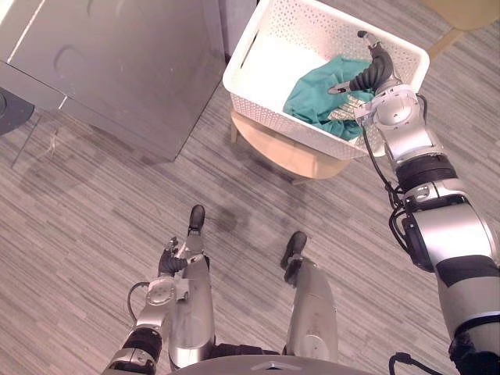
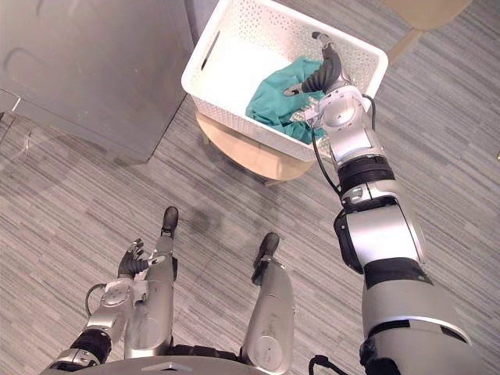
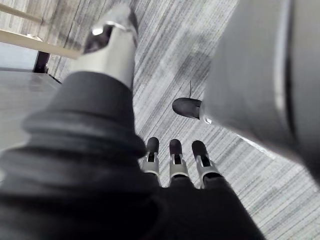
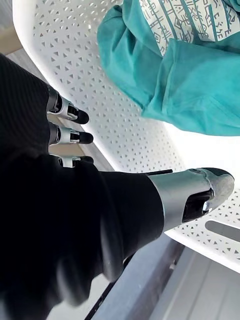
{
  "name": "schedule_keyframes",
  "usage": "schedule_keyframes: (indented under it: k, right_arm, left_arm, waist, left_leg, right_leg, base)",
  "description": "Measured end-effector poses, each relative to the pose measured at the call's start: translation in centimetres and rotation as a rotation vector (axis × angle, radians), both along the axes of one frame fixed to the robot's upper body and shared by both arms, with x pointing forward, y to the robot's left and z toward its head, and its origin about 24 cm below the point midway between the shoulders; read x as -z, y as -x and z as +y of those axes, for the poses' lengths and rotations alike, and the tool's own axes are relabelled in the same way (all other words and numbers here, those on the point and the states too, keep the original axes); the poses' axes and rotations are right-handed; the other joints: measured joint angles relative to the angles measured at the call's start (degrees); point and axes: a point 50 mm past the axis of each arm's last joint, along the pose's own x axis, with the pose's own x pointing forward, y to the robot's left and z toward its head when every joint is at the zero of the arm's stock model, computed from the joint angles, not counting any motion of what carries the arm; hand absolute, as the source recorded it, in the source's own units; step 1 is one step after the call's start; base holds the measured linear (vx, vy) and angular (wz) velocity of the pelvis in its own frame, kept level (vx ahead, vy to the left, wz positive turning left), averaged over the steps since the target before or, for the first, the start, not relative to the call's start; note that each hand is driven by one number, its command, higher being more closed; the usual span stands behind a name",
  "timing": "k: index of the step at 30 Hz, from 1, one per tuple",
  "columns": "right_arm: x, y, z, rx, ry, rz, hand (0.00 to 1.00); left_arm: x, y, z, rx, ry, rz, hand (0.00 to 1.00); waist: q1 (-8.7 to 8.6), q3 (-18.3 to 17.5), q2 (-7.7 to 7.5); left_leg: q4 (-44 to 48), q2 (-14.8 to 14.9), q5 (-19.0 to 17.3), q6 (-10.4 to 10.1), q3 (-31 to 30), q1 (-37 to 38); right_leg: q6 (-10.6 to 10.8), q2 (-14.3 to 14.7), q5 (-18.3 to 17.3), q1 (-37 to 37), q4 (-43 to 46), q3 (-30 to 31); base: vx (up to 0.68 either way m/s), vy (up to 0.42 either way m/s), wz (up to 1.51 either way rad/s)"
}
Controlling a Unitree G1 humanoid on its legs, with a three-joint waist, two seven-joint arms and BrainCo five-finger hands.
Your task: Pick up the laundry basket with both hands and put the clothes into the washing machine.
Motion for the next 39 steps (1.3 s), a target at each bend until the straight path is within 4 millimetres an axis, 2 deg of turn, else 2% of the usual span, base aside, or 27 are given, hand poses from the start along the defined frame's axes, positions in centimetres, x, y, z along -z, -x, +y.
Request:
schedule_keyframes:
  k: [7, 18, 27, 37, 38, 39]
  right_arm:
    - [-0.6, 0.3, -1.9, 0.073, 0.012, -0.011, 0.00]
    - [-0.5, 1.2, -5.2, 0.191, 0.078, 0.021, 0.00]
    - [-1.5, 2.3, -7.7, 0.270, 0.083, -0.018, 0.00]
    - [-1.8, 3.4, -9.6, 0.344, 0.072, -0.055, 0.00]
    - [-1.9, 3.5, -9.8, 0.349, 0.075, -0.057, 1.00]
    - [-2.2, 3.8, -10.2, 0.361, 0.082, -0.063, 1.00]
  left_arm:
    - [-1.1, -0.8, -0.1, -0.019, 0.025, -0.063, 0.00]
    - [-1.4, -0.9, 0.9, -0.079, 0.047, -0.077, 0.00]
    - [-2.9, -1.7, 0.6, -0.086, 0.085, -0.166, 0.00]
    - [-4.8, -1.3, 0.1, -0.065, 0.144, -0.280, 0.00]
    - [-4.8, -1.2, 0.0, -0.065, 0.147, -0.285, 0.00]
    - [-5.0, -1.2, 0.0, -0.065, 0.155, -0.297, 0.00]
  waist:
    - [0.06, 0.56, 0.00]
    - [0.13, 1.01, 0.18]
    - [1.44, 1.55, 0.53]
    - [2.92, 1.65, 1.11]
    - [2.98, 1.61, 1.18]
    - [3.17, 1.59, 1.20]
  left_leg:
    - [3.08, -0.88, -0.38, 0.36, -0.13, -5.79]
    - [7.06, -1.82, -1.57, 1.12, 0.34, -11.99]
    - [13.32, -2.78, -3.87, 1.87, 0.26, -19.34]
    - [22.07, -4.01, -7.66, 2.78, -0.57, -27.31]
    - [22.50, -4.10, -7.79, 2.80, -0.74, -27.84]
    - [23.26, -4.37, -8.11, 2.87, -0.96, -28.72]
  right_leg:
    - [-0.10, -1.12, -0.03, -5.17, 2.02, 0.33]
    - [-0.24, -1.93, -0.09, -11.33, 4.41, 1.90]
    - [-0.10, -2.25, 0.00, -16.95, 6.39, 3.00]
    - [0.36, -2.88, -0.24, -21.67, 8.79, 3.42]
    - [0.40, -2.93, -0.25, -21.95, 8.91, 3.37]
    - [0.57, -3.05, -0.39, -22.55, 9.32, 3.38]
  base:
    - [0.00, -0.001, 0.01]
    - [-0.01, -0.001, -0.01]
    - [0.00, 0.000, -0.01]
    - [0.00, 0.006, -0.01]
    - [0.00, 0.000, 0.00]
    - [0.00, 0.000, 0.00]
